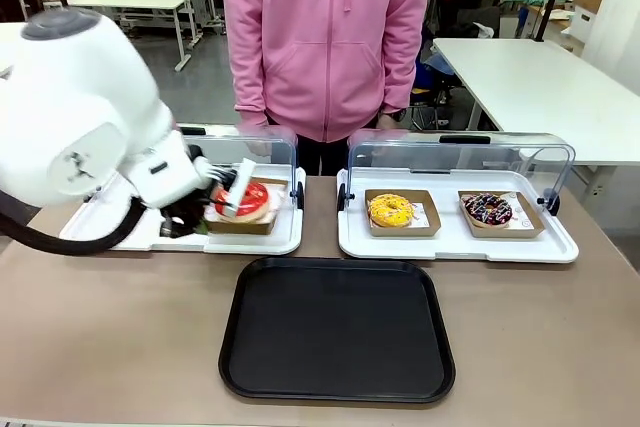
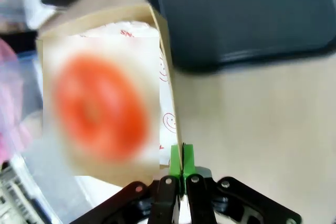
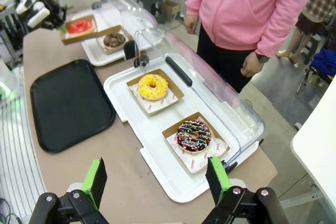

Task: Move the first donut from the left to the tray.
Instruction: Pick up the Paper togo box containing the Donut indicated by the person and place it on the Handle tray.

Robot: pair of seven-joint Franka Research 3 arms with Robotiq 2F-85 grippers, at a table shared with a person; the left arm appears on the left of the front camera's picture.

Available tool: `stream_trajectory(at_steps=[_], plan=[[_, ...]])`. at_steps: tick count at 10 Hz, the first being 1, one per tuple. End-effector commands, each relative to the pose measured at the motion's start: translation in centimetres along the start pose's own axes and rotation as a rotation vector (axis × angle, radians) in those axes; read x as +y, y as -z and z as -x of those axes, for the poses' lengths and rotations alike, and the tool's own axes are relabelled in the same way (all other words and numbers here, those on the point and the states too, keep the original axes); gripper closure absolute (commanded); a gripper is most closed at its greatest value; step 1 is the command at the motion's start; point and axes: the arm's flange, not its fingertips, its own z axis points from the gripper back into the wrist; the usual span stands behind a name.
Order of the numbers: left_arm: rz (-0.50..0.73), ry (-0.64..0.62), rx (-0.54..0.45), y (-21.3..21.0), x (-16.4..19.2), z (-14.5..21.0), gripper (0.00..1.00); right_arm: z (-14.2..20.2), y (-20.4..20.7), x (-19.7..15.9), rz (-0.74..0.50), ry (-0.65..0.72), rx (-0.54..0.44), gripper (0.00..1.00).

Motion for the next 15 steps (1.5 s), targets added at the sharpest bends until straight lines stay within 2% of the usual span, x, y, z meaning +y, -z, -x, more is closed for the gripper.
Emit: stream_trajectory(at_steps=[1,4,6,9,15], plan=[[-0.015,0.000,-0.053,1.7,-3.9,-5.4,0.98,-0.2,0.0,-0.1,0.001,-0.018,-0.021,0.00],[-0.024,-0.015,-0.059,1.8,-9.4,-13.7,0.98,-0.2,0.0,-0.1,0.001,-0.018,-0.021,0.00],[0.018,-0.046,-0.038,1.8,-12.4,-17.0,0.98,-0.2,0.0,-0.1,0.001,-0.018,-0.021,0.00],[0.002,-0.067,0.000,2.2,-14.9,-18.1,0.98,-0.2,0.0,-0.1,0.001,-0.018,-0.021,0.00],[-0.037,-0.073,0.036,6.1,-15.1,-17.2,0.98,-0.2,0.0,-0.1,0.001,-0.018,-0.021,0.00]])
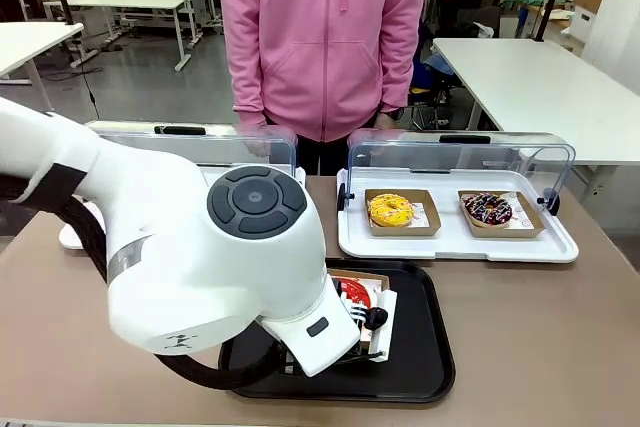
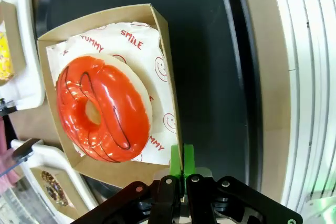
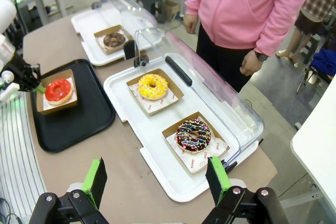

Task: Move the first donut from the left to the tray.
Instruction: Pick up the Paper togo box containing the Donut indicated by the person and place it on the Handle tray.

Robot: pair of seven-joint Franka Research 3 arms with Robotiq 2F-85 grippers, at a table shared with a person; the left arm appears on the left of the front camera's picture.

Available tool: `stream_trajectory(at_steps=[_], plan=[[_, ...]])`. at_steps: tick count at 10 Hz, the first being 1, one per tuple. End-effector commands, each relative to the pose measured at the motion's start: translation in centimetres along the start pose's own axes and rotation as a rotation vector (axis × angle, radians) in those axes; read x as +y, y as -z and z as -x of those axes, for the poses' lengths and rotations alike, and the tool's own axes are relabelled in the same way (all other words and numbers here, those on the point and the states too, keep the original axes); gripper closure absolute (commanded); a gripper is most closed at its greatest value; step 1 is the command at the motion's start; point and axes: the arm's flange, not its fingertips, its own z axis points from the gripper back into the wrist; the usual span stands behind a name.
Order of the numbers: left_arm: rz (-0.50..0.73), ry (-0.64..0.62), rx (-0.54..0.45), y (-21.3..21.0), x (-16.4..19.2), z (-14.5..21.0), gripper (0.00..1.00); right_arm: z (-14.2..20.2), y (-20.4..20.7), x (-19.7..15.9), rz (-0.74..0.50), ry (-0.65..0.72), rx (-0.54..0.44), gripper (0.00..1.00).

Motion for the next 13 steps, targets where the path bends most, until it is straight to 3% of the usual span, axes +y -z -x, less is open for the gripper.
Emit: stream_trajectory(at_steps=[1,6,7,8,9,11,12,13], plan=[[-0.050,-0.027,0.004,2.0,-3.0,2.1,0.98,-0.2,0.1,-0.1,0.000,-0.018,-0.022,0.00],[-0.013,-0.043,0.016,4.3,-3.4,2.2,0.98,-0.2,0.1,-0.1,0.000,-0.018,-0.022,0.00],[-0.020,-0.053,0.011,4.1,-3.4,2.2,0.44,-0.2,0.1,-0.1,0.000,-0.018,-0.022,0.00],[-0.016,-0.054,0.007,3.7,-3.2,2.3,0.41,-0.2,0.1,-0.1,0.000,-0.018,-0.022,0.00],[-0.009,-0.067,0.007,3.0,-2.7,2.5,0.00,-0.2,0.1,-0.1,0.000,-0.018,-0.022,0.00],[0.066,-0.135,-0.013,-0.1,-0.4,4.2,0.00,-0.2,0.1,-0.1,0.000,-0.018,-0.022,0.00],[0.092,-0.151,-0.026,-1.5,1.0,4.8,0.18,-0.2,0.1,-0.1,0.000,-0.018,-0.022,0.00],[0.109,-0.144,-0.036,-2.7,2.0,5.1,0.08,-0.2,0.1,-0.1,0.000,-0.018,-0.022,0.00]])
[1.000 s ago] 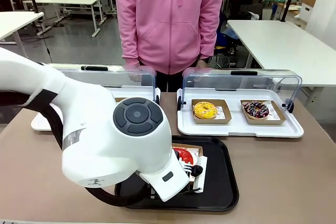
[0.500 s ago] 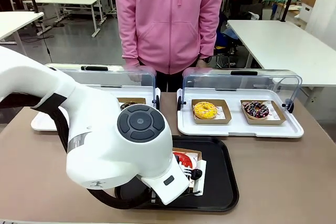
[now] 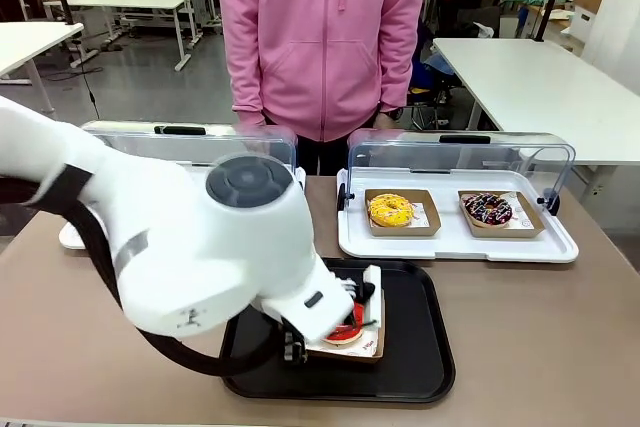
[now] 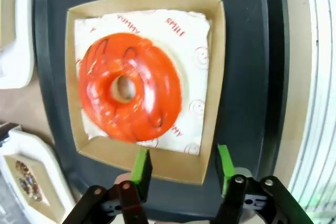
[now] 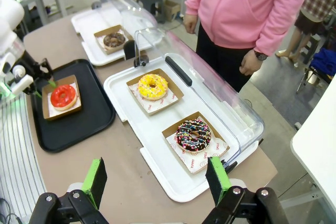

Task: Move the first donut from the left to the tray.
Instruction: Pick up the Paper togo box containing the Donut indicated by the person and place it on the Handle tray.

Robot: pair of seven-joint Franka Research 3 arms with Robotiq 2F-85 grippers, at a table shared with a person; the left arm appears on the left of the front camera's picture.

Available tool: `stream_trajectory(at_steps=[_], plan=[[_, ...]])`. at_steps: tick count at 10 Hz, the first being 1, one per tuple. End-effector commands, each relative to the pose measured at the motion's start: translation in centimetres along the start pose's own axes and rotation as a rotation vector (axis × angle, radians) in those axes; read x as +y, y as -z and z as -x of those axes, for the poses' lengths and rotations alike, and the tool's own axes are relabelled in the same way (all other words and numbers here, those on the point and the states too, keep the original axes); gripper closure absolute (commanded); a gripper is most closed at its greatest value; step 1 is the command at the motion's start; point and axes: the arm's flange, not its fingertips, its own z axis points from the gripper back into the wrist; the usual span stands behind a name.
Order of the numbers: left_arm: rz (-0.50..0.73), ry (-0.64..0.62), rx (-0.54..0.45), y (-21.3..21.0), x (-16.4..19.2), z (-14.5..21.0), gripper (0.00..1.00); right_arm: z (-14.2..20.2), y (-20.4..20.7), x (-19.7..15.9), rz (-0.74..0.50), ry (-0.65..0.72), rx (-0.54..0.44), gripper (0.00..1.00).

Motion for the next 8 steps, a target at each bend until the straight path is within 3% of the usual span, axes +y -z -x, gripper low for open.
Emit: stream_trajectory(at_steps=[1,4,5,8], plan=[[0.060,0.046,0.001,-5.0,0.7,3.2,0.00,-0.2,0.1,-0.1,0.000,-0.018,-0.022,0.00],[0.057,0.094,-0.021,-6.3,1.4,2.7,0.00,-0.2,0.1,-0.1,0.000,-0.018,-0.022,0.00],[0.041,0.040,-0.013,-4.7,1.7,1.9,0.00,-0.2,0.1,-0.1,0.000,-0.018,-0.022,0.00],[0.041,0.040,-0.013,-4.7,1.7,1.9,0.00,-0.2,0.1,-0.1,0.000,-0.018,-0.022,0.00]])
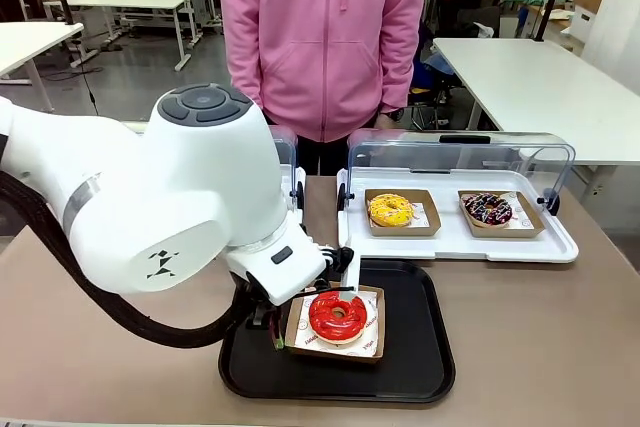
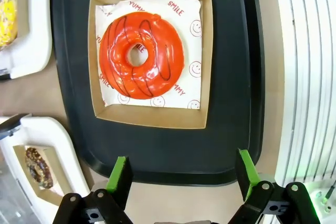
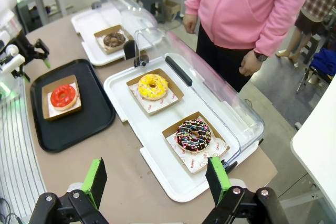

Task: Move the first donut from the left to the tray.
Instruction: Pick up the Paper togo box containing the Donut indicated by the person and place it on the Handle tray.

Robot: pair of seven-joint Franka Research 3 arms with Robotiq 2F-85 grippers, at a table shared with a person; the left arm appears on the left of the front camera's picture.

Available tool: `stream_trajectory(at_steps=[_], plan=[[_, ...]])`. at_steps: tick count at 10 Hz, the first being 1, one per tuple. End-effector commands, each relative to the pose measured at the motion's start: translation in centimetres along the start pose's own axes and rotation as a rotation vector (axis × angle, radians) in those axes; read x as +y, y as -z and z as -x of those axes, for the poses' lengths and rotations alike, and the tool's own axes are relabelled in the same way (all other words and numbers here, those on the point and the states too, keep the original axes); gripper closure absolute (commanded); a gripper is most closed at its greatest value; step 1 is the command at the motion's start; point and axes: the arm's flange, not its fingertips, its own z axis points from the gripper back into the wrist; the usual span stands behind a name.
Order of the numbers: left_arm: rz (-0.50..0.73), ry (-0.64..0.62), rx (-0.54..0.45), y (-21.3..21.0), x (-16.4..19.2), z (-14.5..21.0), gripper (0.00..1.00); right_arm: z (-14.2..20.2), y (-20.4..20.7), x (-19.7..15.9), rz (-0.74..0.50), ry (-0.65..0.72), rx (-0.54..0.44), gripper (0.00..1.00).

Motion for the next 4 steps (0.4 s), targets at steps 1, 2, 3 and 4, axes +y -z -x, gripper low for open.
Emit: stream_trajectory(at_steps=[1,2,3,4], plan=[[-0.011,-0.015,-0.007,0.14,0.03,-0.23,0.00,-0.18,0.10,-0.09,0.000,-0.018,-0.022,0.00],[-0.011,-0.015,-0.007,0.14,0.03,-0.23,0.00,-0.18,0.10,-0.09,0.000,-0.018,-0.022,0.00],[-0.011,-0.015,-0.007,0.14,0.03,-0.23,0.00,-0.18,0.10,-0.09,0.000,-0.018,-0.022,0.00],[-0.011,-0.015,-0.007,0.14,0.03,-0.23,0.00,-0.18,0.10,-0.09,0.000,-0.018,-0.022,0.00]])
